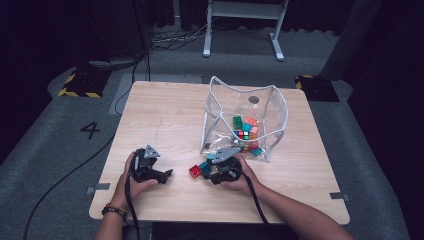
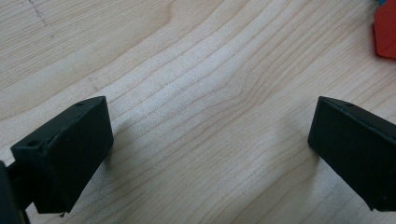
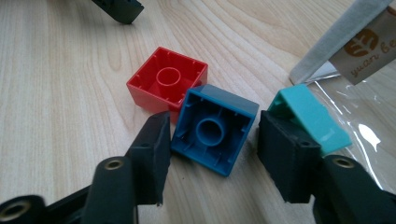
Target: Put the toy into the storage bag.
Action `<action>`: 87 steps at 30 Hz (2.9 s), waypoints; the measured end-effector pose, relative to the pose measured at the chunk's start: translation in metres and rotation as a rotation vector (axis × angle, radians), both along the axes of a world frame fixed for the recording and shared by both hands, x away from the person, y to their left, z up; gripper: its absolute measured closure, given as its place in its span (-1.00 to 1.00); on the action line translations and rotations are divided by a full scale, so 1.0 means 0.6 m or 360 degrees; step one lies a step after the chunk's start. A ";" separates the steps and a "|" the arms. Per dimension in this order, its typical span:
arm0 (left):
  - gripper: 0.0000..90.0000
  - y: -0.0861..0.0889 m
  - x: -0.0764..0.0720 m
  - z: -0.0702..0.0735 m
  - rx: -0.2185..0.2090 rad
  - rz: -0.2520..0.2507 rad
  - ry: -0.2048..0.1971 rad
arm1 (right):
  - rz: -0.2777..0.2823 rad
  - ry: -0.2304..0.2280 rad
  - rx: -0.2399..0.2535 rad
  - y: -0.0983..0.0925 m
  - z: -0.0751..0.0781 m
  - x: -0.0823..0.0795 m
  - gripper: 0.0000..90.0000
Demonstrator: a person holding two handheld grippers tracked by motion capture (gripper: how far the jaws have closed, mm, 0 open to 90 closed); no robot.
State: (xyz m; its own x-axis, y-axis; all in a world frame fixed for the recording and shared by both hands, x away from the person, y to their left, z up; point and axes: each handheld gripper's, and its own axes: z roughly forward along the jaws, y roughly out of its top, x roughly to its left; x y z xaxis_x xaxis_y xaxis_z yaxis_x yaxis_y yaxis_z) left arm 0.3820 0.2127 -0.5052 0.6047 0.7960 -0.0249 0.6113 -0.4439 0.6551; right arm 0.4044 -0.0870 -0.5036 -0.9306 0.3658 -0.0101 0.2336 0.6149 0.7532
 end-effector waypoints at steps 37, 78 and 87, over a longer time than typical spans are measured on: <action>-0.99 0.000 -0.001 0.001 0.0007 0.0008 -0.0003 | -0.0014 0.0049 -0.0051 -0.260 0.010 -0.057 0.29; -0.99 0.000 -0.002 0.000 0.0009 0.0004 -0.0004 | -0.0204 -0.0062 0.0045 -0.334 0.064 -0.042 0.31; -0.99 0.001 -0.002 0.000 0.0010 0.0003 -0.0002 | -0.0275 -0.0114 0.0090 -0.377 0.097 -0.034 0.31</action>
State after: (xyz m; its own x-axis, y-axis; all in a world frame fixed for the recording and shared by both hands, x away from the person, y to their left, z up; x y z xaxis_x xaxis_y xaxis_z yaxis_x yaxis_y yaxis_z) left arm 0.3810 0.2131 -0.5050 0.6034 0.7972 -0.0192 0.6112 -0.4469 0.6532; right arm 0.3842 -0.3132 -0.4456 -0.8516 0.5218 -0.0492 0.2763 0.5266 0.8039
